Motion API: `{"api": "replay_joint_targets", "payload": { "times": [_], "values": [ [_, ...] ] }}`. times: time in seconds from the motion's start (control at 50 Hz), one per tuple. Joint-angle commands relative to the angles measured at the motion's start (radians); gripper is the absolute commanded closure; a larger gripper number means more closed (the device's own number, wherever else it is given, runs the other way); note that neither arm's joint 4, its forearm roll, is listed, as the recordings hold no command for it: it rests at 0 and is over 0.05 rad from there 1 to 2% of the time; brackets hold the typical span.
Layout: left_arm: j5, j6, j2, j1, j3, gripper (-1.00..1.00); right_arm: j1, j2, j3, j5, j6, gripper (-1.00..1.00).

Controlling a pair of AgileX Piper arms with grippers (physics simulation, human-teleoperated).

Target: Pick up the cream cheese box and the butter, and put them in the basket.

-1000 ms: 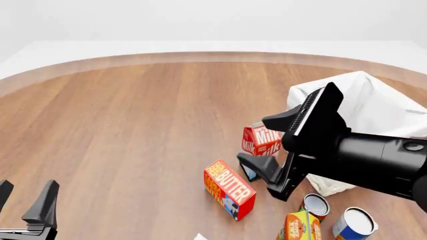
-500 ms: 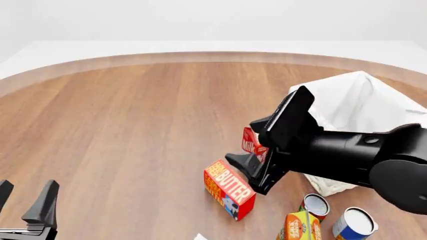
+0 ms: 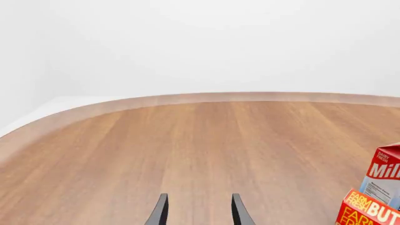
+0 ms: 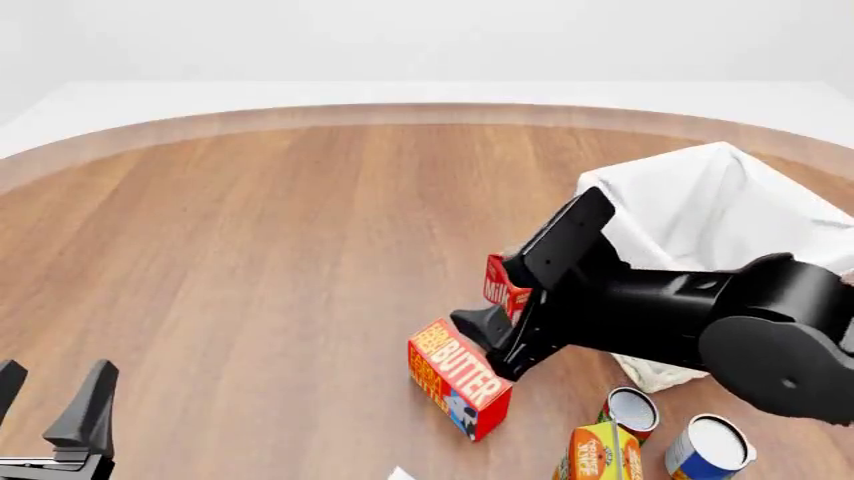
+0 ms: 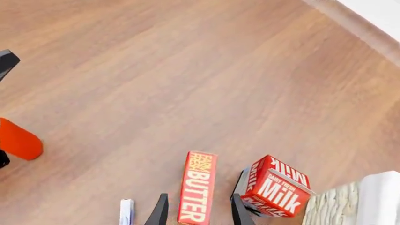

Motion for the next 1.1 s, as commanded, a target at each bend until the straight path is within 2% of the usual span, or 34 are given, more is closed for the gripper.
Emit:
{"api": "replay_joint_targets", "payload": {
  "times": [0.02, 0.34, 0.48, 1.1],
  "values": [
    [0.0, 0.0, 0.0, 0.0, 0.0, -1.0, -0.011, 0.024, 0.018, -0.021, 0.028, -1.0],
    [0.0, 0.0, 0.0, 0.0, 0.0, -1.0, -0.029, 0.103, 0.05, -0.122, 0.018, -1.0],
    [0.0, 0.0, 0.0, 0.0, 0.0, -1.0, 0.001, 0.232, 0.106, -0.229, 0.061, -1.0],
    [0.0, 0.0, 0.0, 0.0, 0.0, -1.0, -0.008, 0.248, 0.143, -0.263, 0.064, -1.0]
  ]
}}
